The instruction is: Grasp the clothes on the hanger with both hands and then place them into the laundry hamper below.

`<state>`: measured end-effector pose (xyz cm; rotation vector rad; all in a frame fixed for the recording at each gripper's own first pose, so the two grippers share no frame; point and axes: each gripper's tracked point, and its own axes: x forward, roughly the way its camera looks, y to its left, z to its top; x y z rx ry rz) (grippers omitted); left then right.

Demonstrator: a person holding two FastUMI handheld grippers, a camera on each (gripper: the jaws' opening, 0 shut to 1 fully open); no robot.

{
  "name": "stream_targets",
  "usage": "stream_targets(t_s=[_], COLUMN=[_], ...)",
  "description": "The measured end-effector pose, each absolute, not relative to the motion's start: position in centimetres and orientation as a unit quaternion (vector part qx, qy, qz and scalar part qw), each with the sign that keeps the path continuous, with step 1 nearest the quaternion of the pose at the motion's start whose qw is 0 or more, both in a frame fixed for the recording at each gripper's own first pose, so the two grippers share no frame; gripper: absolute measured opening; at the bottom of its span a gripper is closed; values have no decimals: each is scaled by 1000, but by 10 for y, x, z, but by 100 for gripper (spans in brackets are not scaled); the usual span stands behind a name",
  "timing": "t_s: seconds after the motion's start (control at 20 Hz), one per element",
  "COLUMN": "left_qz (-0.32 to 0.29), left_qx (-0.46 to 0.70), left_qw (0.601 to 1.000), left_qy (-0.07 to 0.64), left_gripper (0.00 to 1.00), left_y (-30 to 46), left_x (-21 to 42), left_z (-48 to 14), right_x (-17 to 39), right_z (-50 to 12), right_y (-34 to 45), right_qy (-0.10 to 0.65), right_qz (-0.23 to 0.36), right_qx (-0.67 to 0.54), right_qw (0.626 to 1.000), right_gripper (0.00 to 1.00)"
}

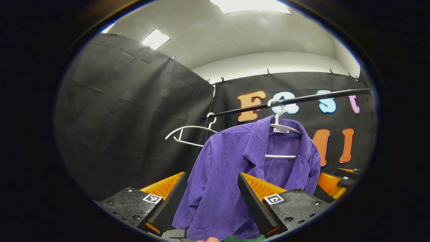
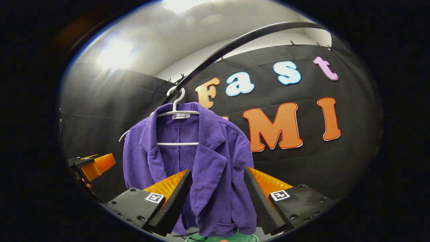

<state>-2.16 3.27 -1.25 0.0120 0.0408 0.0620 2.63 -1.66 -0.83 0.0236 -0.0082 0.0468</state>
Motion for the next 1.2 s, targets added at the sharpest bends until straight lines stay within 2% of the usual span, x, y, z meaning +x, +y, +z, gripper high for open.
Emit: stream_targets(t_s=[0.05, 0.1, 0.15, 0.2, 0.25, 0.3, 0.35, 0.4, 0.45, 0.5, 0.55, 0.65, 0.75, 0.95, 1.0, 1.2], left_qz=[30, 30, 29, 29, 28, 28, 25, 21, 16, 13, 11, 7, -3, -36, -48, -101], left_qx=[7, 7, 4, 4, 6, 9, 11, 11, 8, 5, 3, -3, -10, -33, -43, -83], left_qw=[999, 999, 999, 999, 999, 999, 999, 999, 999, 999, 998, 998, 998, 996, 995, 986], left_qy=[23, 25, 27, 30, 34, 37, 39, 44, 47, 50, 54, 59, 60, 73, 80, 103], left_gripper=[91, 91, 95, 95, 95, 95, 92, 92, 95, 92, 92, 95, 92, 92, 95, 92], left_y=[33, 34, 34, 34, 35, 37, 37, 35, 33, 33, 33, 31, 25, 0, -10, -63], left_x=[-23, -25, -28, -30, -32, -34, -35, -38, -40, -43, -46, -49, -50, -36, -31, -6], left_z=[-13, -13, -14, -15, -17, -19, -19, -20, -22, -24, -26, -30, -34, -50, -56, -78], right_x=[33, 38, 46, 56, 67, 79, 90, 101, 112, 121, 129, 140, 145, 121, 109, 67], right_z=[-14, -21, -28, -35, -42, -49, -56, -61, -67, -75, -82, -84, -84, -54, -41, 16], right_y=[-11, -6, -1, 6, 12, 16, 15, 14, 13, 12, 8, -6, -19, -53, -60, -74], right_qy=[6, 15, 26, 35, 42, 48, 51, 49, 50, 53, 58, 58, 65, 40, 25, -32], right_qz=[29, 33, 37, 38, 39, 34, 21, 7, -3, -9, -13, -27, -20, -15, -15, -14], right_qx=[16, 20, 22, 22, 22, 20, 13, 7, 3, 2, 5, 16, 31, 38, 33, -10], right_qw=[999, 999, 999, 998, 998, 998, 998, 999, 999, 999, 998, 998, 997, 998, 999, 999], right_gripper=[99, 99, 99, 94, 99, 94, 99, 99, 94, 99, 99, 94, 94, 15, 10, 10])
